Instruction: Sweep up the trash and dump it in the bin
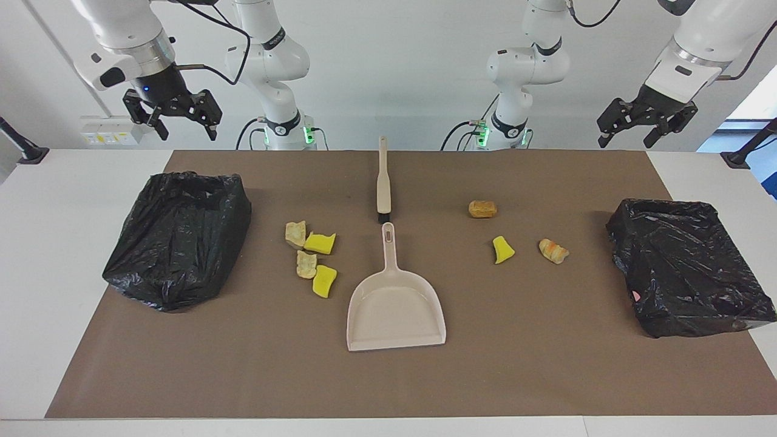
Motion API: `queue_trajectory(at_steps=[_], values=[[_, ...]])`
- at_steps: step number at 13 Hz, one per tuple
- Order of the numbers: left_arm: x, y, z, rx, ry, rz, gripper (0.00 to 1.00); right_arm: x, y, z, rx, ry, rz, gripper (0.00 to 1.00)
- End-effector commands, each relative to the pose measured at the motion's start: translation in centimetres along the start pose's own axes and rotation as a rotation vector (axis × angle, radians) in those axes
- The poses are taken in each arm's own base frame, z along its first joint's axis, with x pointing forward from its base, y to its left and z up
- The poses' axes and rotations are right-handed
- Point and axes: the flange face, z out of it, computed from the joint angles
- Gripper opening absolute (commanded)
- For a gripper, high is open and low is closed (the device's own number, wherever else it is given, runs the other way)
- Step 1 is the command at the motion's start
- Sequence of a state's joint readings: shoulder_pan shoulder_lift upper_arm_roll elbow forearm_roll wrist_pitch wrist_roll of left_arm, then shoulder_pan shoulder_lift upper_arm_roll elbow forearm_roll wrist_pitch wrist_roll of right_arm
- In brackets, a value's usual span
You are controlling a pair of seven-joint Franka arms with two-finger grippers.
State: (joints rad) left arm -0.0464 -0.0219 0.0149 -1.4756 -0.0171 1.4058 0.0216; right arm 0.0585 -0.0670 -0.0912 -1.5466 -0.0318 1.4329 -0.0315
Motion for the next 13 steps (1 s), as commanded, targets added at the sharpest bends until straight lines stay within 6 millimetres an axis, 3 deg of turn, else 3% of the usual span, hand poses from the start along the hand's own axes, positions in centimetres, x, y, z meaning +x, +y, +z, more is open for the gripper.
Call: queue_trajectory(at_steps=[1, 13], values=[[-0.96, -0.25, 0.29, 0.016, -0.002, 0.007, 1.0, -0.65, 0.39, -0.01, -0.011, 0.017, -0.017, 1.0], [-1.29, 0.07, -0.32, 0.018, 0.001, 0.001, 1.0, -0.74, 0.78, 0.14, -0.01, 0.007, -0.016, 1.0]])
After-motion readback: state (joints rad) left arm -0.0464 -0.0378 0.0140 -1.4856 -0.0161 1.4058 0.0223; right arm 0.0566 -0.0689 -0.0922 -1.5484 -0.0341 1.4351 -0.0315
